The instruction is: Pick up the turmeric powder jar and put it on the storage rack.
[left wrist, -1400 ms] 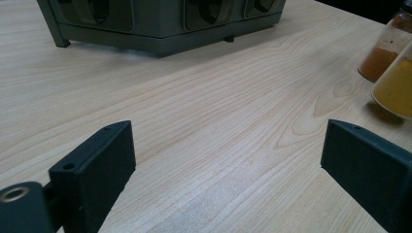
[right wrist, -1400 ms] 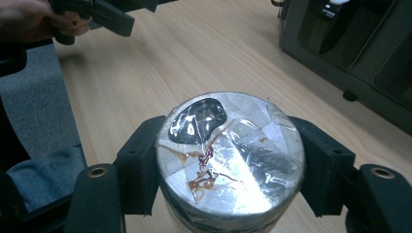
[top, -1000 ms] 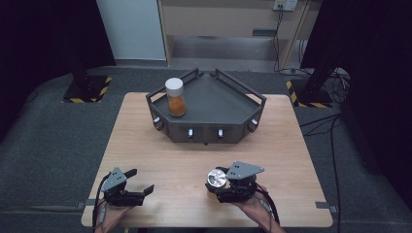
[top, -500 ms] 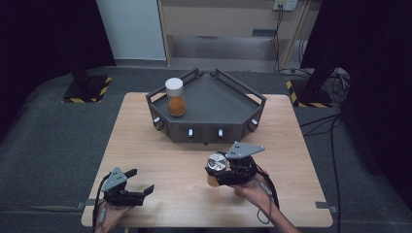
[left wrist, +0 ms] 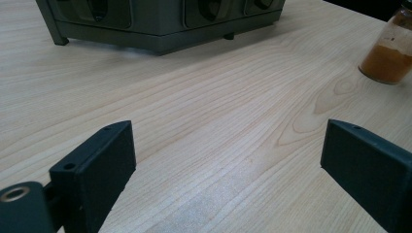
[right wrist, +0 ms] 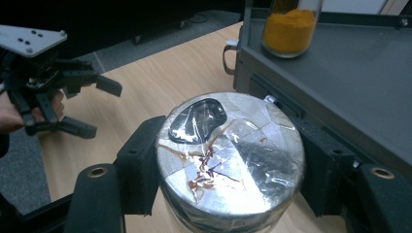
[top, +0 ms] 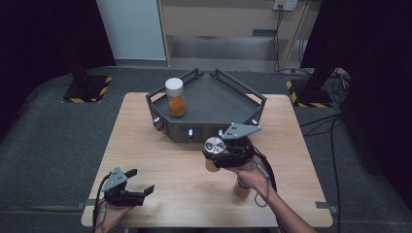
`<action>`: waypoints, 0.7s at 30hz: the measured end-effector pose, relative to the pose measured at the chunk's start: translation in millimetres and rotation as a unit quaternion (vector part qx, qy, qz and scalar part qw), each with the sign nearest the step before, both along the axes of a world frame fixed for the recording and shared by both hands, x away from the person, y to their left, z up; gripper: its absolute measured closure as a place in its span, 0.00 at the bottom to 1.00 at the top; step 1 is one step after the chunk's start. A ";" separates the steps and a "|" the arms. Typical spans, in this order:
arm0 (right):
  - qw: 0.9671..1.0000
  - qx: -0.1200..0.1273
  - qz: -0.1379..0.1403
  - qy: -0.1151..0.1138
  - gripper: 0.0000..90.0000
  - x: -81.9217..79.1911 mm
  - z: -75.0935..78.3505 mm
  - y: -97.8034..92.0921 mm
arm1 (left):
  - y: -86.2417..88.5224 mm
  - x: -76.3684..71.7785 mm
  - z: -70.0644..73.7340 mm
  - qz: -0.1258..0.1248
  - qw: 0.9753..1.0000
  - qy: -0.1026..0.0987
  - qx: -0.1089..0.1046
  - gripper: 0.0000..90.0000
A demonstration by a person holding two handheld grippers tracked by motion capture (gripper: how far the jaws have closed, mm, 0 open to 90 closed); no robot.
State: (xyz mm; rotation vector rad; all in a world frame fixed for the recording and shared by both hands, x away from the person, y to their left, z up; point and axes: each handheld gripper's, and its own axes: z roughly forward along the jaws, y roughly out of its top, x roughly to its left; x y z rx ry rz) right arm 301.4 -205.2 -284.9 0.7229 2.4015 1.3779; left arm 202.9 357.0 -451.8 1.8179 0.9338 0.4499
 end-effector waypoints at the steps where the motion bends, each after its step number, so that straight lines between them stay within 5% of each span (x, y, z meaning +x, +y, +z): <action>1: 1.000 -0.001 0.000 -0.001 0.38 2.1 1.8 0.9 | 0.0 0.1 0.0 0.000 1.000 0.000 0.000 0.05; 21: 0.999 -0.005 -0.031 -0.020 0.38 35.9 32.5 19.9 | 0.0 0.4 -0.1 0.000 1.000 0.001 0.000 0.06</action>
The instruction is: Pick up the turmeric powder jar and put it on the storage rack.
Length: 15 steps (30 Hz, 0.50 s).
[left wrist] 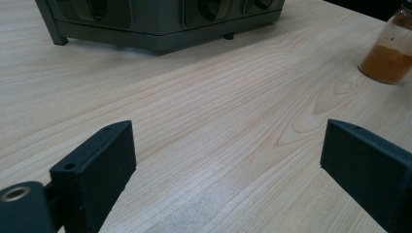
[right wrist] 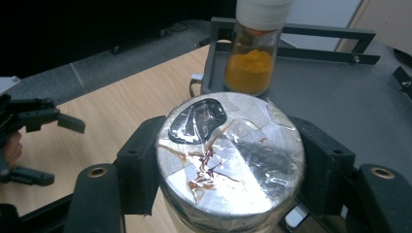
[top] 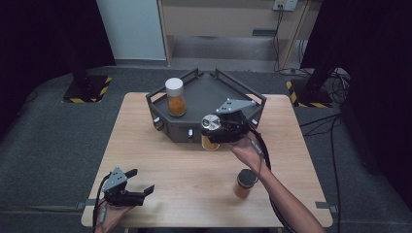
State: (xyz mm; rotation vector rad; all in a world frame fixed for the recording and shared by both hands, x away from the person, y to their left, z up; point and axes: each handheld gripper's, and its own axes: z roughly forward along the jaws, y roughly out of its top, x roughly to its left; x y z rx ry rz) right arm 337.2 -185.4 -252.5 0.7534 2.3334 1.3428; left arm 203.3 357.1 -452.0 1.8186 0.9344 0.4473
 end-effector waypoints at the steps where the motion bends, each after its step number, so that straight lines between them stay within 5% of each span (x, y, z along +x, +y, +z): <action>1: 1.000 0.001 -0.003 0.000 0.38 1.6 1.0 0.8 | 0.0 0.0 0.0 0.000 1.000 0.000 0.000 0.06; 15: 1.000 0.007 -0.030 -0.004 0.38 26.1 8.1 15.0 | 0.2 0.4 -0.2 -0.001 1.000 0.001 -0.001 0.06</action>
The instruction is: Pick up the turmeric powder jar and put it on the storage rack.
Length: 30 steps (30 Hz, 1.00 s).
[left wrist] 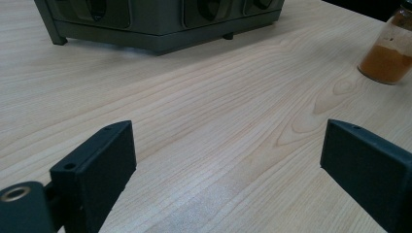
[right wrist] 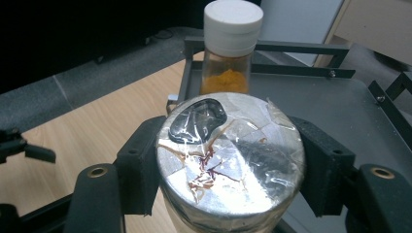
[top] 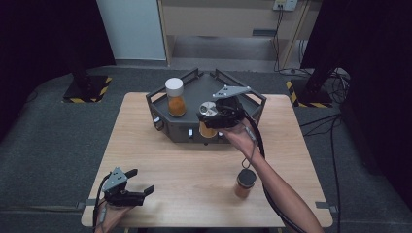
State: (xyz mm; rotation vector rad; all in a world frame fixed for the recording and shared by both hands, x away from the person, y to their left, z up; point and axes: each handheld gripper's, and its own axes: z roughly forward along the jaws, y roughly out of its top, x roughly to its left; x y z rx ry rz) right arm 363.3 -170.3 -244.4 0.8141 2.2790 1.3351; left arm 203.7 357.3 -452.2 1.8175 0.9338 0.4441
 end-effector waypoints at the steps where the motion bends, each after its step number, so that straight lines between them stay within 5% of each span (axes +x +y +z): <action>1: 1.000 0.001 -0.003 0.000 0.38 2.0 -0.1 1.2 | 0.0 -0.1 -0.1 0.000 1.000 0.000 0.000 0.06; 30: 0.998 0.011 -0.065 -0.006 0.38 51.0 -3.2 33.0 | 1.1 0.5 -0.9 0.001 1.000 0.001 -0.003 0.06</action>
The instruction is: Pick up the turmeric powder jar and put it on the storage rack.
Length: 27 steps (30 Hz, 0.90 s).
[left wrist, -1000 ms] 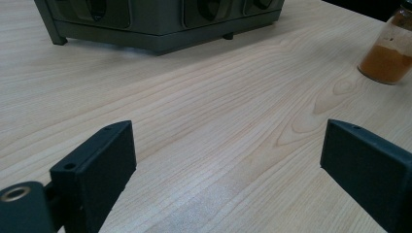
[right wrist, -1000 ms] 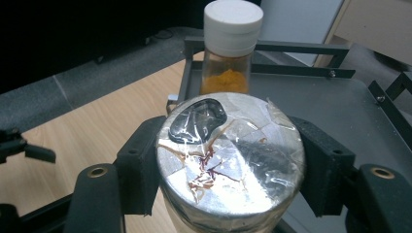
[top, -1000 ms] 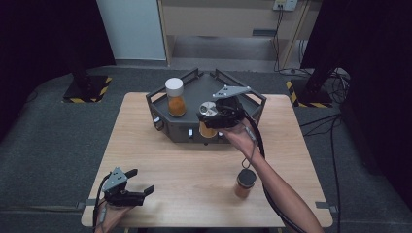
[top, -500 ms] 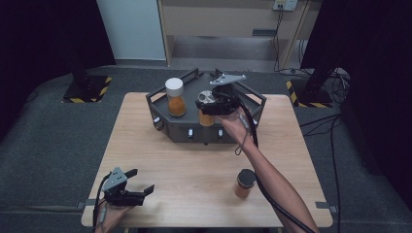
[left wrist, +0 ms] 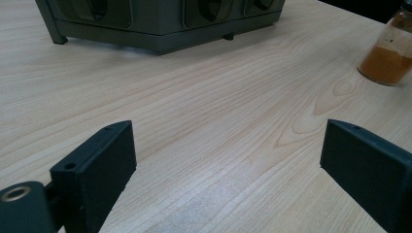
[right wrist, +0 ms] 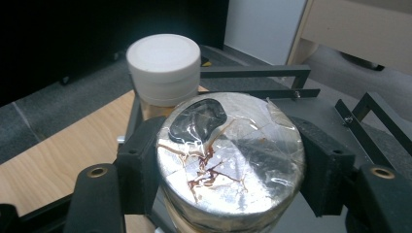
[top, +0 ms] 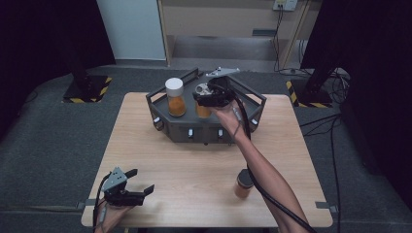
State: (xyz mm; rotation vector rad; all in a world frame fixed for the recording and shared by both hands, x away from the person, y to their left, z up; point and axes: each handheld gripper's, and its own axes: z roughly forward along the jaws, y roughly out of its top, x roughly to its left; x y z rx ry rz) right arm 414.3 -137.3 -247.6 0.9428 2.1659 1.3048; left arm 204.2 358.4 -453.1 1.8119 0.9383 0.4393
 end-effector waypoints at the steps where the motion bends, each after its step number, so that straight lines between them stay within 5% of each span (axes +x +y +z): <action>1: 1.000 -0.001 -0.004 0.000 0.38 1.6 -1.1 0.7 | -0.1 0.0 0.0 0.000 1.000 0.000 0.000 0.06; 27: 0.999 0.005 -0.042 0.003 0.38 33.8 -30.5 11.5 | 0.4 -0.1 -0.3 -0.001 1.000 -0.002 0.000 0.06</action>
